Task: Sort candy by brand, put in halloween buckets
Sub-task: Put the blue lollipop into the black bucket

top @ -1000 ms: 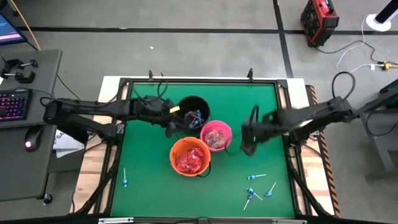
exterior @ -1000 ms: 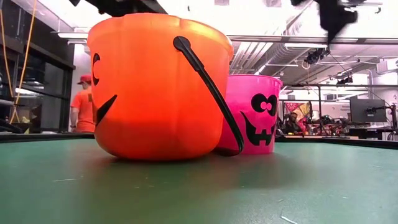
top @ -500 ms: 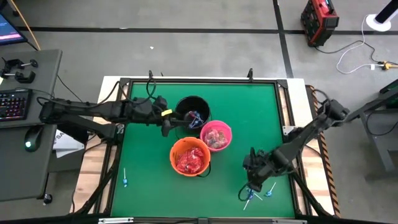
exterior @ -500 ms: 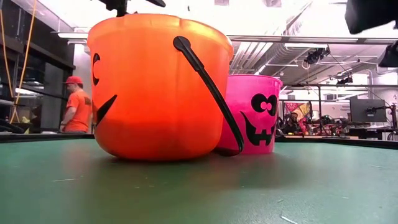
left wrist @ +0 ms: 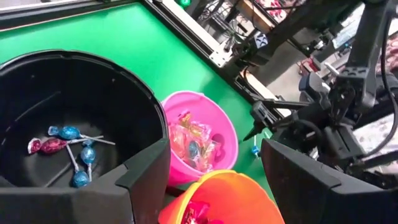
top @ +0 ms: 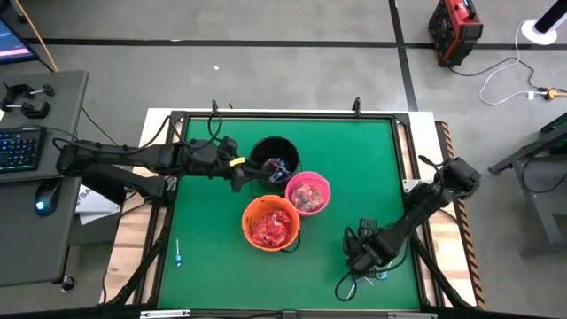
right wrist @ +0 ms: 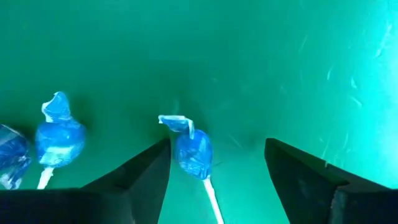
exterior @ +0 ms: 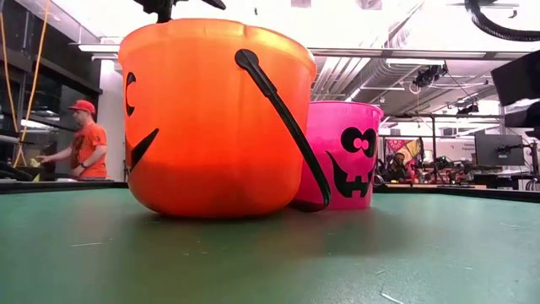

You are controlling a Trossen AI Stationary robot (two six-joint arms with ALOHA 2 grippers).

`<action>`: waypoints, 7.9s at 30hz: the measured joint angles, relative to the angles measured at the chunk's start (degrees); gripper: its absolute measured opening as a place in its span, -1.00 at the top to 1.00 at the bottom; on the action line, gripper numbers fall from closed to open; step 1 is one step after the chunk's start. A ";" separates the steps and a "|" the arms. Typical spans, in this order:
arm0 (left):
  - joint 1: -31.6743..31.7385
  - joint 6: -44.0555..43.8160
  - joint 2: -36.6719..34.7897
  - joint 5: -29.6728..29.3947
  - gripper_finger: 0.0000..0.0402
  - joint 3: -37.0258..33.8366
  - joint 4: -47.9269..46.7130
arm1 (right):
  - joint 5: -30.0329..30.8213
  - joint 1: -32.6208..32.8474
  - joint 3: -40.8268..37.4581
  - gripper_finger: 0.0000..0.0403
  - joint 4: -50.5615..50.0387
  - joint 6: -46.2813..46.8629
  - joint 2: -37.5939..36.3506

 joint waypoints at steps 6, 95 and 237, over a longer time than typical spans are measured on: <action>-0.02 -3.36 0.00 -1.06 -0.20 0.00 0.03 | 0.25 0.07 0.31 -0.08 0.57 -0.42 1.49; -47.65 -75.52 25.12 23.28 -0.20 -4.44 -40.75 | 11.66 -48.02 20.13 -0.40 15.51 -31.46 -13.53; 1.49 9.03 2.64 -0.08 -0.06 6.32 -10.59 | -19.60 5.60 -7.34 0.93 4.00 77.00 -6.86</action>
